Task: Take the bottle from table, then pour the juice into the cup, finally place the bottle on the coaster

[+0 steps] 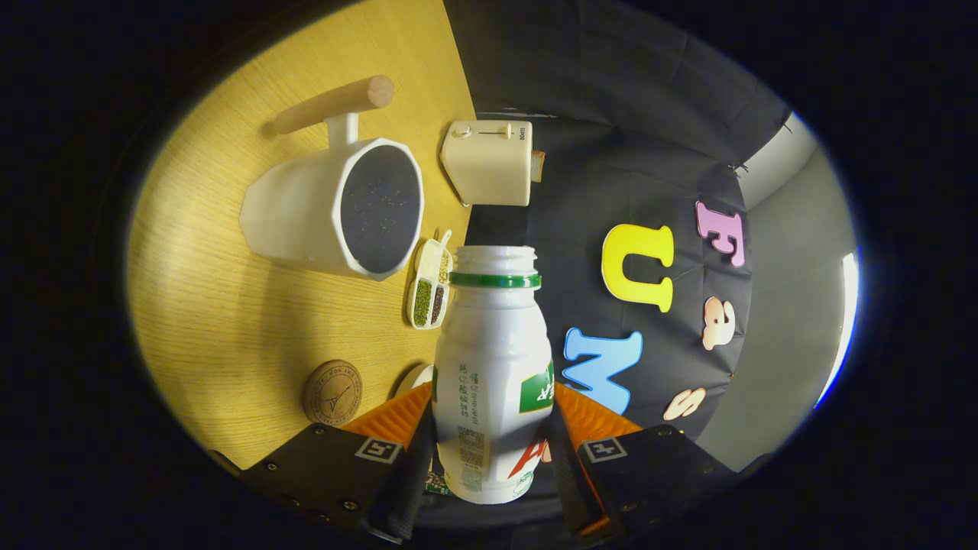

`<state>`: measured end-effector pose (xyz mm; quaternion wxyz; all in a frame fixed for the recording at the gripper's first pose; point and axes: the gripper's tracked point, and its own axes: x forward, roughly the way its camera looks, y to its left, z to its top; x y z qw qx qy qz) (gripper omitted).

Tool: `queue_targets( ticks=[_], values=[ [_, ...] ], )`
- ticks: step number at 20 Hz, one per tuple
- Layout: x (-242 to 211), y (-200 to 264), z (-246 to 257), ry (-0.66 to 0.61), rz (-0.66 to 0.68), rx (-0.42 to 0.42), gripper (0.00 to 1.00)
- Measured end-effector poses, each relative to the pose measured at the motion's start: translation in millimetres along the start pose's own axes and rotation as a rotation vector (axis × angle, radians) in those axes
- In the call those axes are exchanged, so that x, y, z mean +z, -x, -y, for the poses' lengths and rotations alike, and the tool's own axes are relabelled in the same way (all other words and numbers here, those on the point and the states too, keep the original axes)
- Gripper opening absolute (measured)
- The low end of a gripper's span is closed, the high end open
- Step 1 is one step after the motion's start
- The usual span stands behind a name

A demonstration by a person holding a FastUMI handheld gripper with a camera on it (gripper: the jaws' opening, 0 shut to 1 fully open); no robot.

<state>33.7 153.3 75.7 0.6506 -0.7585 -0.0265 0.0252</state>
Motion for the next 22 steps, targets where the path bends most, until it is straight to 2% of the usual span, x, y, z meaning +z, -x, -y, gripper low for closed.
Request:
queue_targets(
  ticks=[22],
  values=[
    [-1.2, 4.6, 46.3, 0.121, -0.014, -0.085, 0.71]
  ],
)
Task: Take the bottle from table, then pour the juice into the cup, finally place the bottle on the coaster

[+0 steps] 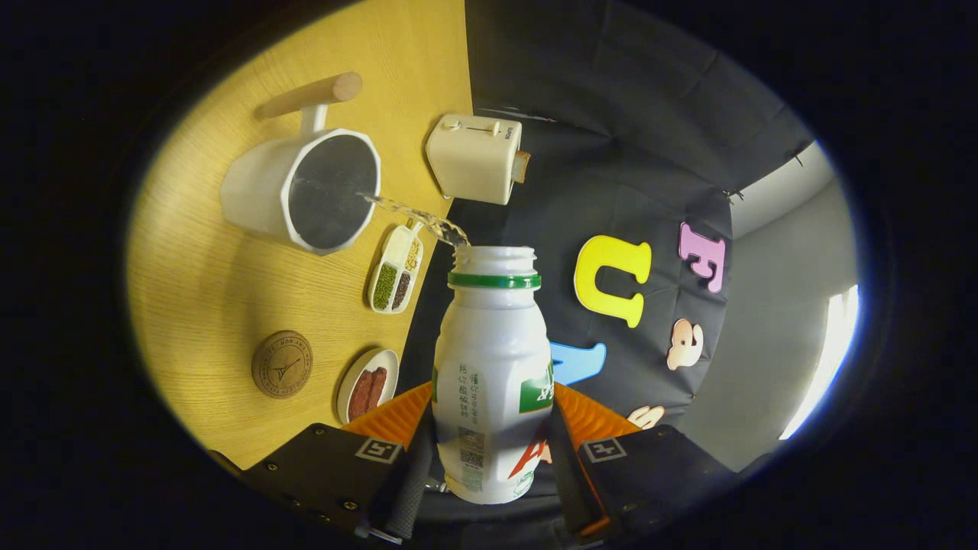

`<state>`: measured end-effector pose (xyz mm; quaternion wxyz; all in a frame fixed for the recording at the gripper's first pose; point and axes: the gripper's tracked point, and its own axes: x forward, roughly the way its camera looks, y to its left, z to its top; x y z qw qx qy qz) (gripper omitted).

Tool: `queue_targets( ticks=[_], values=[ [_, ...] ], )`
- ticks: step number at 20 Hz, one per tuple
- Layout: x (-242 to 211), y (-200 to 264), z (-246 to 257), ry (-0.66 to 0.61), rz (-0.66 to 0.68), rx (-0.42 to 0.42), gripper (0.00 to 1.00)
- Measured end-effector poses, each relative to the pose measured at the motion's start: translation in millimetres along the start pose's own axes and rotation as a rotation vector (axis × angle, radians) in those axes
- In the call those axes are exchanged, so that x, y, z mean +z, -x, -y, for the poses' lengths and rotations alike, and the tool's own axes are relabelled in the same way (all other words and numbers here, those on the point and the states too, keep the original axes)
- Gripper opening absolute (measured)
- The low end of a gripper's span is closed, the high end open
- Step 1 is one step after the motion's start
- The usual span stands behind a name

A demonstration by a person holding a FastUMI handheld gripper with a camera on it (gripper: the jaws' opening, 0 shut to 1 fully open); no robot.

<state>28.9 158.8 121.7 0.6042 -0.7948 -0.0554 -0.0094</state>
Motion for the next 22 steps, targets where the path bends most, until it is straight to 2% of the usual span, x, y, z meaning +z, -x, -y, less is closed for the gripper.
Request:
queue_targets(
  ticks=[22],
  values=[
    [-2.9, 3.2, 29.8, 0.083, 0.001, -0.041, 0.71]
  ],
)
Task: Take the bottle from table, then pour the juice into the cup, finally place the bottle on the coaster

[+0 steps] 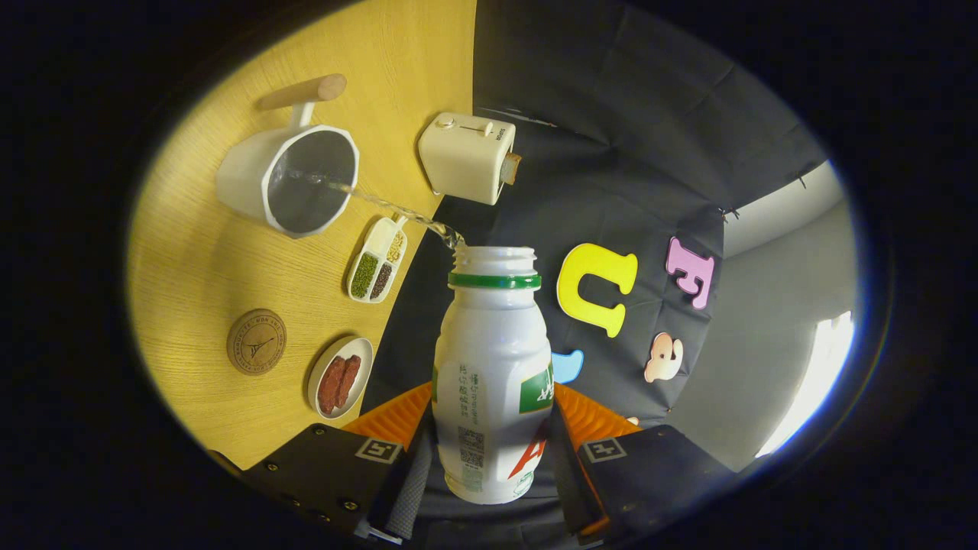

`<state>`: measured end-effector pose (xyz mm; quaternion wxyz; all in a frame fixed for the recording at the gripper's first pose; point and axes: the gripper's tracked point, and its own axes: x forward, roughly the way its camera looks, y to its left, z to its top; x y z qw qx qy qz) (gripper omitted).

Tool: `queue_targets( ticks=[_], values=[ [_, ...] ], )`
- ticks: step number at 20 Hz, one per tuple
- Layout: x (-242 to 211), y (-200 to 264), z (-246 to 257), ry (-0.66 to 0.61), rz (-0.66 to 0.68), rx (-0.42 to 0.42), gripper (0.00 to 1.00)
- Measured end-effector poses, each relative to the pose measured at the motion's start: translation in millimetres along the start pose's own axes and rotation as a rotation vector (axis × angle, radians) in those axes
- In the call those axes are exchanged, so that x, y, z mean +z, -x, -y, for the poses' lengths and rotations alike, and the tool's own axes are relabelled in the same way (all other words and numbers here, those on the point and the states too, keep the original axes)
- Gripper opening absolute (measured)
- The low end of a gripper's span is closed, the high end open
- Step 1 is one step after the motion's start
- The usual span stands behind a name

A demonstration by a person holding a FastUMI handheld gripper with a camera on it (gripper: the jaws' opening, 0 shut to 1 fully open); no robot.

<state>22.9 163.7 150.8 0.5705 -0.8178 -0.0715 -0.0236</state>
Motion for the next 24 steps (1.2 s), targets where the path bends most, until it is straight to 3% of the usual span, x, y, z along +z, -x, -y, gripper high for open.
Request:
queue_targets(
  ticks=[24],
  values=[
    [12.3, -0.1, -5.7, 0.106, 0.001, 0.016, 0.71]
  ],
)
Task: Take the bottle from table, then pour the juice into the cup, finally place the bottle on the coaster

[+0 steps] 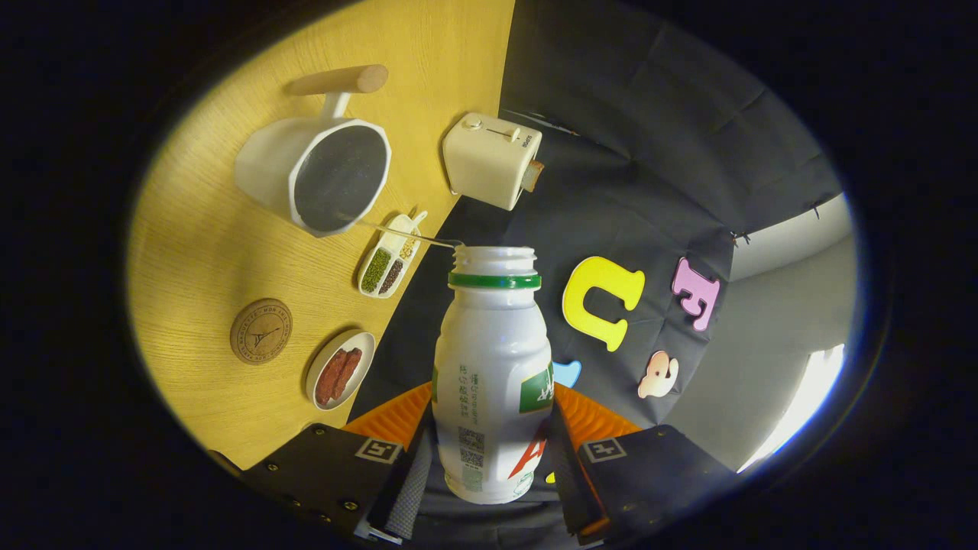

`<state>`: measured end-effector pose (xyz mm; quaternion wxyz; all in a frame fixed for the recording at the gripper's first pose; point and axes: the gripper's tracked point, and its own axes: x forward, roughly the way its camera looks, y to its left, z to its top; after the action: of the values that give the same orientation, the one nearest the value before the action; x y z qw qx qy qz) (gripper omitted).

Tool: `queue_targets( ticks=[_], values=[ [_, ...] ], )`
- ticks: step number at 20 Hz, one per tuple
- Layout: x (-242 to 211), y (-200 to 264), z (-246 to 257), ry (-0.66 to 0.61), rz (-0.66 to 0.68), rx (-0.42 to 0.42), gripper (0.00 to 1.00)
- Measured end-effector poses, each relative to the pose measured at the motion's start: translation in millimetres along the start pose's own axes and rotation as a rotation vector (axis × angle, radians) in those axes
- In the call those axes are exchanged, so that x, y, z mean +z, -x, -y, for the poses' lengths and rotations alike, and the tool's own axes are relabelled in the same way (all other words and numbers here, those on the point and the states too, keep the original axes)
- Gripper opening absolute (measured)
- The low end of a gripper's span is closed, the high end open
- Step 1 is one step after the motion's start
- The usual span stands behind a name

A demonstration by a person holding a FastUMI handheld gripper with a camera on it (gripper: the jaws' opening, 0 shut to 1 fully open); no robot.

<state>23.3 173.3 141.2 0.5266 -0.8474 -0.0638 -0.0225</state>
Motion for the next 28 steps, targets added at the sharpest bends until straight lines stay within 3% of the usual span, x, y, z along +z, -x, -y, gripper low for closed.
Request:
queue_targets(
  ticks=[21, 28],
  values=[
    [16.1, -2.2, -19.9, 0.017, 0.022, 0.03, 0.71],
    [20.8, -3.0, -38.4, -0.073, 0.03, 0.068, 0.71]
  ],
)
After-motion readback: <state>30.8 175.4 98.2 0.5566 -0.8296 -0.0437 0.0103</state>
